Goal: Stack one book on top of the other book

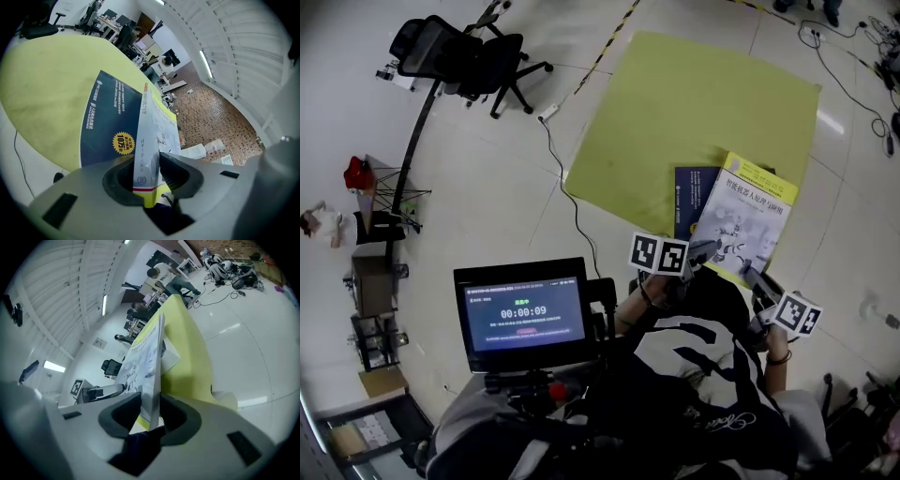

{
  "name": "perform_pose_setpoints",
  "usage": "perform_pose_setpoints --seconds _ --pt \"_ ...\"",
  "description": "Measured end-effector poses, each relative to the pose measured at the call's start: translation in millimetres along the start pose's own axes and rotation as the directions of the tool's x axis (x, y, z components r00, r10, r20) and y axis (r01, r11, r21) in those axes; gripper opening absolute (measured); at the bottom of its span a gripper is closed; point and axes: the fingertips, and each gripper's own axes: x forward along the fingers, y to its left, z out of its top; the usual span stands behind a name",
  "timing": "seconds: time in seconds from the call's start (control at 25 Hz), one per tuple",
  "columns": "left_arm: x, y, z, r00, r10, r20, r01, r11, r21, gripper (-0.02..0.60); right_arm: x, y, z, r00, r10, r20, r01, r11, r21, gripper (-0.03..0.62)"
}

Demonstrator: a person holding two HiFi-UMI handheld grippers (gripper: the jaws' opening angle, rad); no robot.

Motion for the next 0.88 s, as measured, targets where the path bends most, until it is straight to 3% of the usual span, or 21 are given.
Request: perform_pose_setpoints --seconds 0.16,0.28,0.48,0.68,0.76,0.88 --pt "3 6 6 1.0 0.021 -0.002 -0.021 1.0 0.015 0.103 9 0 7 0.999 0.003 -0.04 -0.005 0.999 -0.044 0.112" --pt "-1 2 7 0.997 0.076 -0.008 -0.075 0.994 0.08 0.121 6 6 8 0.999 -0.004 -0.035 0.002 0.998 -0.067 0.109" --pt "-14 -9 0 0.98 0.2 0.015 -0.199 0.959 0.203 0.153 -7 18 0 0.999 0.02 -0.049 -0.025 0.994 -0.105 0.104" --pt "-32 2 2 0.963 0.267 0.042 -0.27 0.938 0.215 0.158 7 25 -2 0.998 0.035 -0.048 -0.04 0.994 -0.1 0.098" --pt "-47 5 7 0.949 0.312 0.036 -0.311 0.917 0.249 0.161 14 35 -3 0.998 0.04 -0.052 -0.045 0.994 -0.102 0.083" --pt "-67 6 19 0.924 0.381 0.026 -0.365 0.861 0.353 0.168 29 55 -4 0.995 0.069 -0.065 -0.076 0.991 -0.109 0.081"
